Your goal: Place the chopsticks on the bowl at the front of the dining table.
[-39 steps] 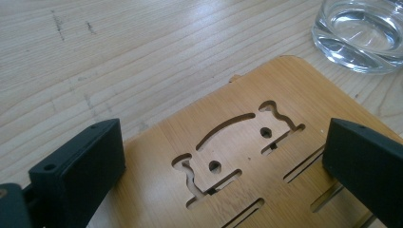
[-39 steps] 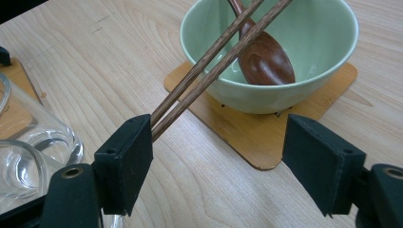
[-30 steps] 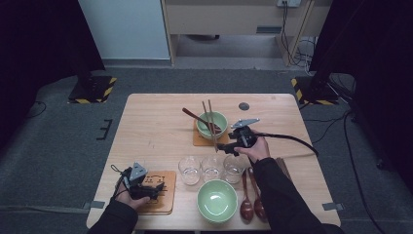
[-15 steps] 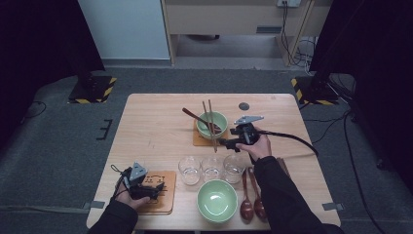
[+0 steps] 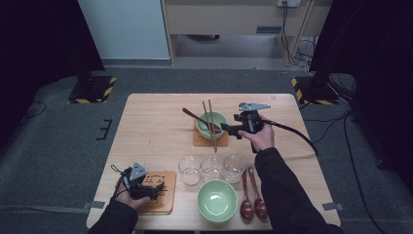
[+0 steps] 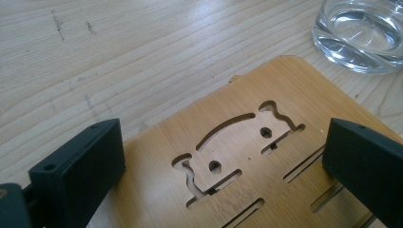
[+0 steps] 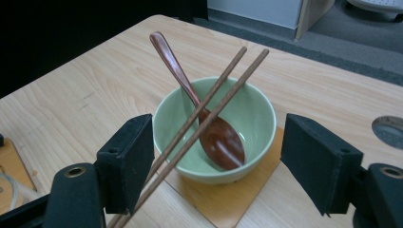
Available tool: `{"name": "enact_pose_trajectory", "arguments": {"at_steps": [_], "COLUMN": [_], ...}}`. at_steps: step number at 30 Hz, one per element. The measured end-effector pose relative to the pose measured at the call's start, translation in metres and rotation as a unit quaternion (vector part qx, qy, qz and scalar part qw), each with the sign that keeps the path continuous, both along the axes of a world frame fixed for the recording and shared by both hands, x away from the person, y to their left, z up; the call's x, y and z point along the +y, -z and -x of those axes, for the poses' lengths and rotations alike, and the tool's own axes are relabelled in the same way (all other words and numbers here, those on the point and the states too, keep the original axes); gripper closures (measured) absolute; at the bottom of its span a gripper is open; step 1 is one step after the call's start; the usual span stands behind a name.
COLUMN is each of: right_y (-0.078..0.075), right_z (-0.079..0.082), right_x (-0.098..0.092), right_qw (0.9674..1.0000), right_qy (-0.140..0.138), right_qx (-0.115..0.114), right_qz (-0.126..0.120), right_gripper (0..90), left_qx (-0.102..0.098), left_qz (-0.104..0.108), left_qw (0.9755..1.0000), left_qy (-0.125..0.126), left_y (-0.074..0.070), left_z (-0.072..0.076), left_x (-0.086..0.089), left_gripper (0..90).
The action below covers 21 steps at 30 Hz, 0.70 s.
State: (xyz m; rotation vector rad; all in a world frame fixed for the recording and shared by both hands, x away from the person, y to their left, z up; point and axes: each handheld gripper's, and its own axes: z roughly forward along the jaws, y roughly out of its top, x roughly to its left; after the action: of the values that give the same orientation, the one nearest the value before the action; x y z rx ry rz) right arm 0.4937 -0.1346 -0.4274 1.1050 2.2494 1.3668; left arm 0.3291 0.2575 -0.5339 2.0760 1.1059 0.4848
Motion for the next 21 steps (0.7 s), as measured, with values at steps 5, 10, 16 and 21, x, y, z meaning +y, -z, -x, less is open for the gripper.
{"name": "enact_pose_trajectory", "arguments": {"at_steps": [5,10,16,21], "right_y": [-0.007,-0.011,-0.017,-0.013], "right_z": [-0.006,-0.013,-0.022,-0.03], "right_x": [0.008,0.018,0.033,0.039], "right_qw": [1.0,1.0,1.0,0.9999], "right_qy": [0.004,0.007,0.002,0.013], "right_qx": [0.0,-0.001,-0.003,-0.001], "right_qz": [0.001,-0.003,0.006,-0.003], "right_gripper": [26.8,27.2,27.4,27.7], "left_qx": [0.0,0.0,0.0,0.0], "left_qz": [0.0,0.0,0.0,0.001], "left_qw": [1.0,1.0,1.0,1.0], "left_qy": [0.0,0.0,0.0,0.0], "left_y": [0.0,0.0,0.0,0.0], "left_z": [0.0,0.0,0.0,0.0], "left_x": [0.0,0.0,0.0,0.0], "left_gripper": [0.0,0.0,0.0,0.0]}}
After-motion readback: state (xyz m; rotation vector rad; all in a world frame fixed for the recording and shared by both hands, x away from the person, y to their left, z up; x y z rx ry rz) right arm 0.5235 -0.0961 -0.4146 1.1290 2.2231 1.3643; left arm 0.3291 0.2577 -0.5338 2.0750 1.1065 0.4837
